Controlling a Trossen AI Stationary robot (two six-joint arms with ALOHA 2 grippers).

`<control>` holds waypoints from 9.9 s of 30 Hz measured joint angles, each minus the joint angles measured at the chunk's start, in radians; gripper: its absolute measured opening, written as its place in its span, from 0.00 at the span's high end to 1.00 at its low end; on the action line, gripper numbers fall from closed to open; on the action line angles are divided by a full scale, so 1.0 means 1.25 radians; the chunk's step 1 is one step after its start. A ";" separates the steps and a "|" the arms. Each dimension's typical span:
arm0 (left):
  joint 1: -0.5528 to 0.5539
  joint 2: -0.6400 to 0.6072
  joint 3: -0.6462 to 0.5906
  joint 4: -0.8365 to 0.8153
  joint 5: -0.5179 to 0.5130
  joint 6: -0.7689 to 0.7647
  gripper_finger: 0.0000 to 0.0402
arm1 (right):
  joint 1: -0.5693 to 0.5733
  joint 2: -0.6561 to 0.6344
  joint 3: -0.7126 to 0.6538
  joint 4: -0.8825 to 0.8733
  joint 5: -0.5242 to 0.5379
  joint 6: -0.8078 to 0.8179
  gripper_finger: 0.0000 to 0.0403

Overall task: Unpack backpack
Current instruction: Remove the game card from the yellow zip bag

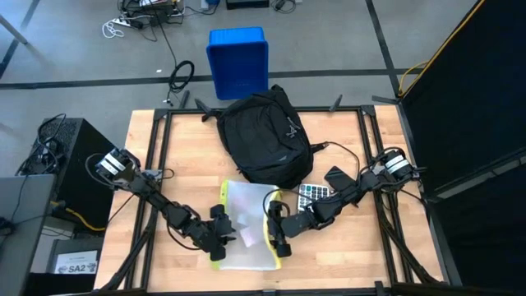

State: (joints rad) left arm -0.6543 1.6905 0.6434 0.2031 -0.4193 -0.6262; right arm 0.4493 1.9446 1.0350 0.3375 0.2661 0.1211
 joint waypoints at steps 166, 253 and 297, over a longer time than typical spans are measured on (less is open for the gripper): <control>0.027 0.022 0.001 0.034 -0.005 0.038 0.76 | -0.046 0.204 0.360 -0.504 -0.204 -0.090 0.20; 0.030 0.025 0.000 0.037 -0.026 0.037 0.76 | 0.174 -0.326 -0.130 -0.531 0.022 0.474 0.31; 0.031 0.023 0.000 0.037 -0.007 0.040 0.77 | 0.138 -0.330 -0.251 -0.623 -0.236 0.777 0.23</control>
State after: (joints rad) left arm -0.6155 1.7199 0.6437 0.2499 -0.4280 -0.5762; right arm 0.6222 1.5322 0.7215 -0.4407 -0.0289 1.0925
